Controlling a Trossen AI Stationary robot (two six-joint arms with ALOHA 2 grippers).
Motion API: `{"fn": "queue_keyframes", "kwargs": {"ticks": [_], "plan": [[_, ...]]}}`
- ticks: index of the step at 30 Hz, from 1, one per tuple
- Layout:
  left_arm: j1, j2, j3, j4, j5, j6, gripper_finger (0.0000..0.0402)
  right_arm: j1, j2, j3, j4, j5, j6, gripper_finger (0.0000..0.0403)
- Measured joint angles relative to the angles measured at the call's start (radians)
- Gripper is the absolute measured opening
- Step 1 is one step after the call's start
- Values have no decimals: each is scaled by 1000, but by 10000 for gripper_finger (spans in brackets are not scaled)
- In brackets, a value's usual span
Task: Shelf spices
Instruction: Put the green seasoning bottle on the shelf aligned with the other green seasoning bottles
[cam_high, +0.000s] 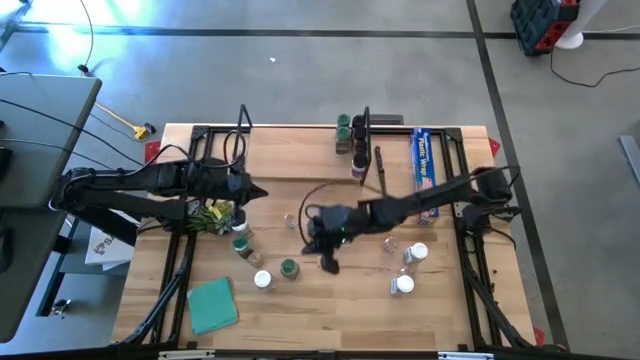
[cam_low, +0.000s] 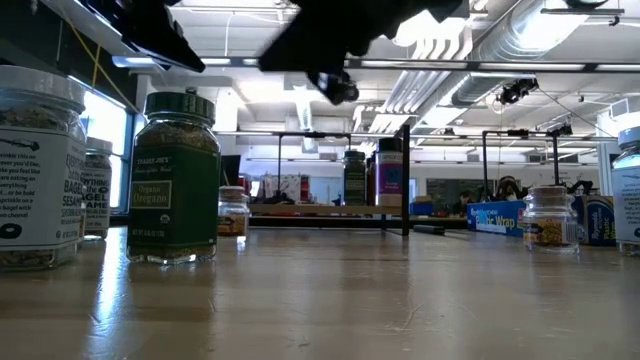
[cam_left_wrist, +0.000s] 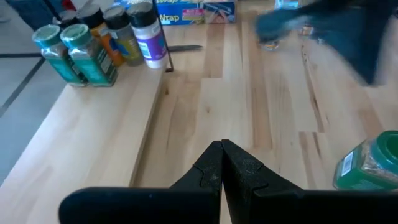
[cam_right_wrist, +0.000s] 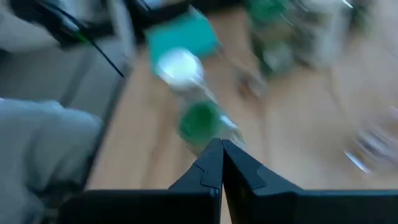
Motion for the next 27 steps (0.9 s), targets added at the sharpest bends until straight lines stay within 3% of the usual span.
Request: {"fn": "queue_keyframes", "kwargs": {"ticks": [2,5,13,19,27], "plan": [[0,8,0,-1,4,-20,0,25,26,-19,136,3,3,5],[-1,19,0,-18,9,-66,0,53,42,21,134,37,-16,29],[-29,54,0,-82,8,-142,0,138,92,267,-179,350,-123,172],[-46,77,0,-79,8,-151,0,173,231,448,-341,405,-86,275],[-51,83,0,-77,8,-181,0,221,420,730,-554,641,61,291]]}}
